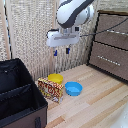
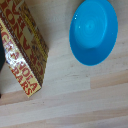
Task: Kindly move your gripper toward the top drawer's handle. With caution, hold the handle robustly using your gripper and pull open the top drawer. Let the handle go. Relocate your gripper to the bowl placed in the background. Gently hold the bowl using your gripper. Bring the gripper and the bowl to the ajar drawer. Softly release the bowl into it.
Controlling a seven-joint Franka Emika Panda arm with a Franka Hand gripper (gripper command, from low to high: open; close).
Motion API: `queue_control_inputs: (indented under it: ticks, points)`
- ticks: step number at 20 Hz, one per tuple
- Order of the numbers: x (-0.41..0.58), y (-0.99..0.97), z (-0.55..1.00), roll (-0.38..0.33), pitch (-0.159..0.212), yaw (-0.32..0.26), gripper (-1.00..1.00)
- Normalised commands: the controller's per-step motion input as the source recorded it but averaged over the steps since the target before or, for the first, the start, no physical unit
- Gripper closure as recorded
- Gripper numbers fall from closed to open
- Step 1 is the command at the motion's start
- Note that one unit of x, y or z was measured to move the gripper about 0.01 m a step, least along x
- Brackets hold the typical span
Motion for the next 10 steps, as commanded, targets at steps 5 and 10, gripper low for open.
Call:
queue_control_inputs:
  ticks: [5, 10]
  points:
    - [-0.012, 0.09, 0.1, -0.307, -0.028, 0.127, -1.0]
    - [-0.02, 0.0, 0.06, -0.37, -0.015, 0.149, -1.0]
